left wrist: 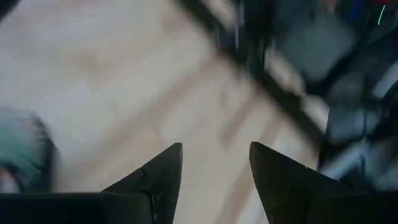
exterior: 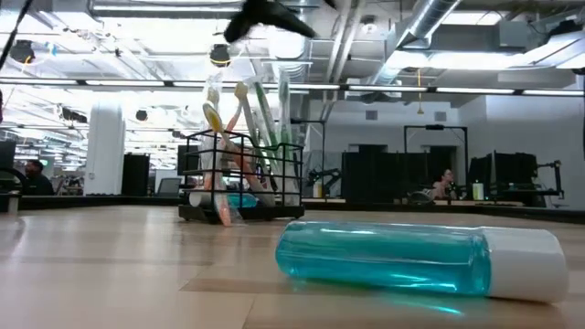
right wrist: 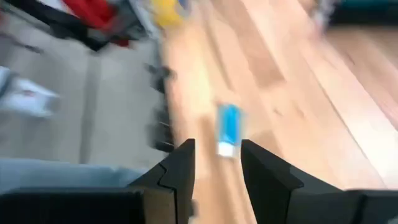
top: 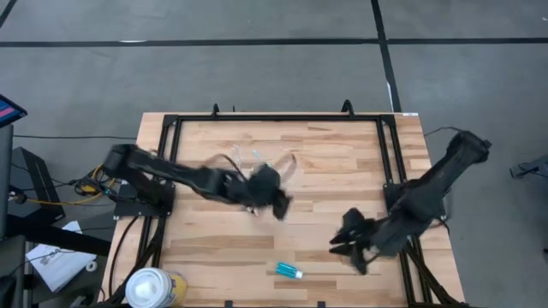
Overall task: Pick & Place toothbrushing station
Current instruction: Put the blue mouthwash into the wire organizer
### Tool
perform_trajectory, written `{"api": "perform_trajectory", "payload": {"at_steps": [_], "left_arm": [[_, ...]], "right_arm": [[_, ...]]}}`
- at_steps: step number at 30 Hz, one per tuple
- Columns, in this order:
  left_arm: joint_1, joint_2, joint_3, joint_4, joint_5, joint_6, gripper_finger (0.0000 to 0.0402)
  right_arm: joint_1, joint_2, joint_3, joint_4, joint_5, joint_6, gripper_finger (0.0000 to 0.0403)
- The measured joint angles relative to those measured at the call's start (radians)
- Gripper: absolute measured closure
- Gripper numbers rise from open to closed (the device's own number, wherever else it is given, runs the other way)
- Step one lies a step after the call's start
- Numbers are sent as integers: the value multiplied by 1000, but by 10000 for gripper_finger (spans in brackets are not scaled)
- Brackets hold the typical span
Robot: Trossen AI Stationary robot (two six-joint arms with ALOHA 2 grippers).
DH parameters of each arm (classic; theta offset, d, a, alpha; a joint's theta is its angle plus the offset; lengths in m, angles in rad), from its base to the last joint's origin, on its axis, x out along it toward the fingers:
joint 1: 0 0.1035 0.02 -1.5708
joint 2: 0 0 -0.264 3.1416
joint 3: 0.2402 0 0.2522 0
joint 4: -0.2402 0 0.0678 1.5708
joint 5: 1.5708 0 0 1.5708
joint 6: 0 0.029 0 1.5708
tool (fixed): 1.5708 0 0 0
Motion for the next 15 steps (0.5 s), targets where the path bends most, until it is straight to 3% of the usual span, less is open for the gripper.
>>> {"api": "perform_trajectory", "payload": {"at_steps": [3, 6, 10, 12, 15], "left_arm": [[3, -137, -43, -9, -79, 4, 218], [-19, -274, -70, 1, -133, 7, 218], [-72, -424, -96, 2, -250, 54, 220], [-100, -484, -107, -5, -282, 60, 227], [-145, -535, -106, -11, -302, 101, 239]], "right_arm": [[-29, 104, 1, 4, -3, 82, 282], [-85, 202, 0, 40, -128, 114, 282], [-146, 331, 0, 235, -298, 115, 282], [-164, 388, 13, 306, -330, 125, 282], [-187, 459, 51, 274, -348, 139, 282]]}}
